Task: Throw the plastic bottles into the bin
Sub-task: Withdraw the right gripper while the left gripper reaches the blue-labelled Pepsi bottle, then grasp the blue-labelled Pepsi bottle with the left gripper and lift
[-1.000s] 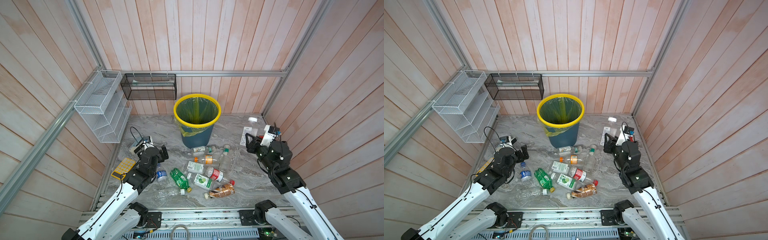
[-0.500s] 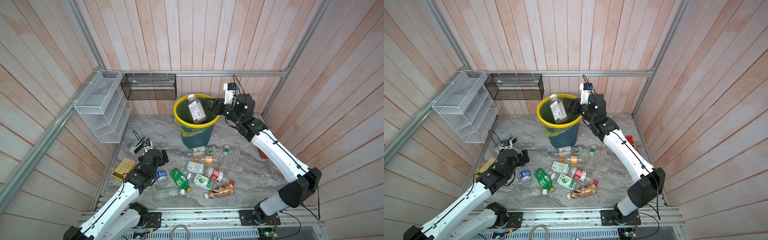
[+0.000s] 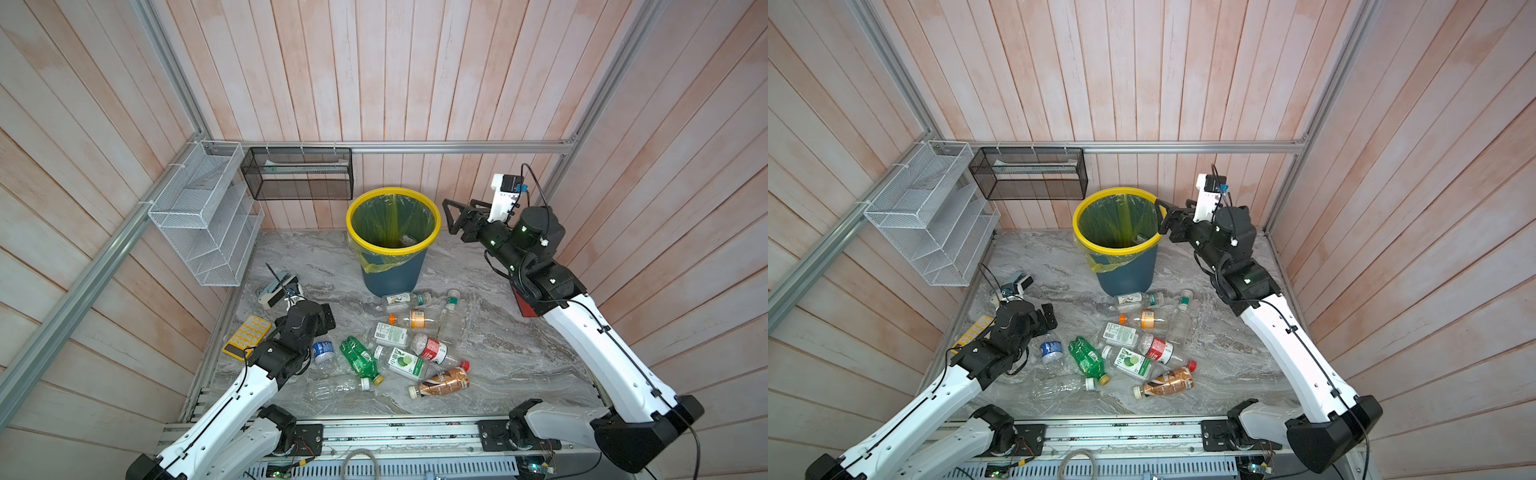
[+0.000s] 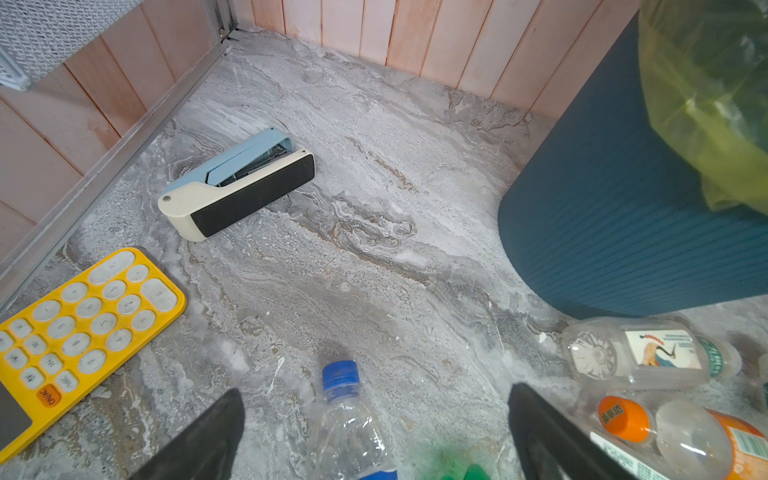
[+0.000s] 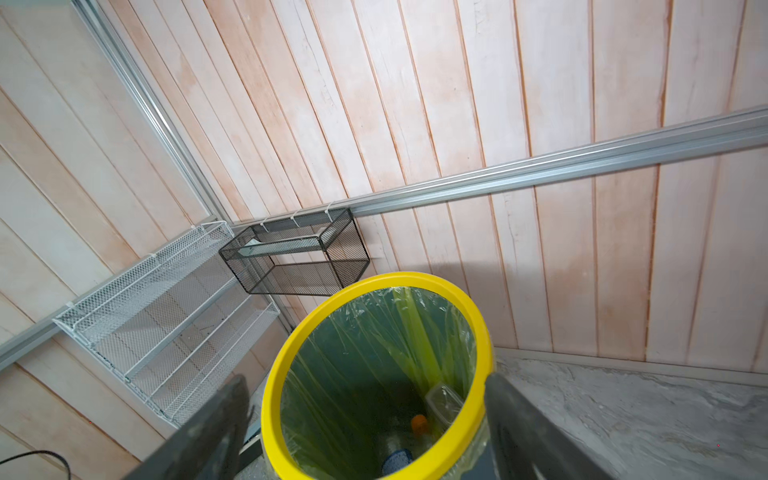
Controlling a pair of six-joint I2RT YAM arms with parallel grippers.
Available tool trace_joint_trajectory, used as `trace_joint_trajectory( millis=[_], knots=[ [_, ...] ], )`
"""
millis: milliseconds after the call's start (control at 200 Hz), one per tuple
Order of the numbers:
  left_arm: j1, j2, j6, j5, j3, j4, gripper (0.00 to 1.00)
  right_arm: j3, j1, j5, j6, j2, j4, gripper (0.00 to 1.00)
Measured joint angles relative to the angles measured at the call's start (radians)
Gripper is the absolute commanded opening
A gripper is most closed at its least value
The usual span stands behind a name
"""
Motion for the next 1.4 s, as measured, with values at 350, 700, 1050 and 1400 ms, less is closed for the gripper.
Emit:
trace_joint_trajectory(
  millis=[350,700,1050,1400],
  knots=[
    [-0.016,0.017,-0.092,0.033,-0.039,-0.056,1.0,-0.372,-0.088,0.021,0.013,-0.136,-0.008,0.91],
    [-0.124,0.107,-0.234,0.036,-0.07,-0.152,0.97,-0.656,-0.114,0.108,0.066,-0.32,-0.035,0.92],
    [-0.126,0.138,-0.303,0.069,-0.138,-0.153,0.92,-0.788,-0.128,0.152,0.108,-0.401,-0.069,0.93],
    [-0.122,0.233,-0.296,0.121,-0.177,-0.061,0.87,-0.8,-0.134,0.167,0.122,-0.412,-0.069,0.93]
  ],
)
